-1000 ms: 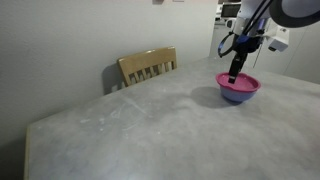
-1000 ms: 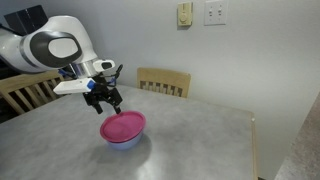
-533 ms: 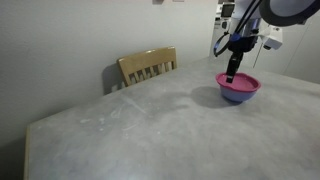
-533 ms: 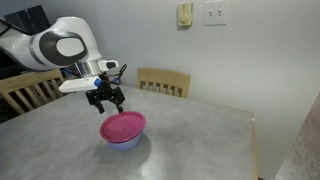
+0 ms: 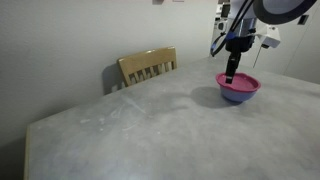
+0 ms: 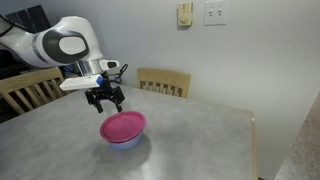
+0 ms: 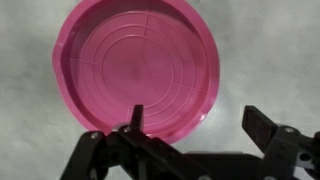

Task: Remove the pink plate from the blue bowl.

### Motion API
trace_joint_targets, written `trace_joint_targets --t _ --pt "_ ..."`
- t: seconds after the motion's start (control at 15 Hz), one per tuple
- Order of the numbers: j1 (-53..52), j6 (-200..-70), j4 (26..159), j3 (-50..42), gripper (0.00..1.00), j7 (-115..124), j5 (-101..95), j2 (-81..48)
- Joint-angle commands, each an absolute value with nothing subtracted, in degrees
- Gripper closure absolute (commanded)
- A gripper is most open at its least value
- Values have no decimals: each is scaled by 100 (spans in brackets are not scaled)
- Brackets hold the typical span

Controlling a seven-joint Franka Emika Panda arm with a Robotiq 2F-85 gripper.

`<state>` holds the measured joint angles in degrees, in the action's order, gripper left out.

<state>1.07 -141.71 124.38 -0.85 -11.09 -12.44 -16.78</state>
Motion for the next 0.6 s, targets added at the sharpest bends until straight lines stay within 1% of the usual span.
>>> trace_joint_targets --t 0.0,0.53 --pt "104 -14120 12477 -131 0 -1052 -1296 -1589" --pt "137 -14048 12262 -34 0 -1145 -1022 -1956"
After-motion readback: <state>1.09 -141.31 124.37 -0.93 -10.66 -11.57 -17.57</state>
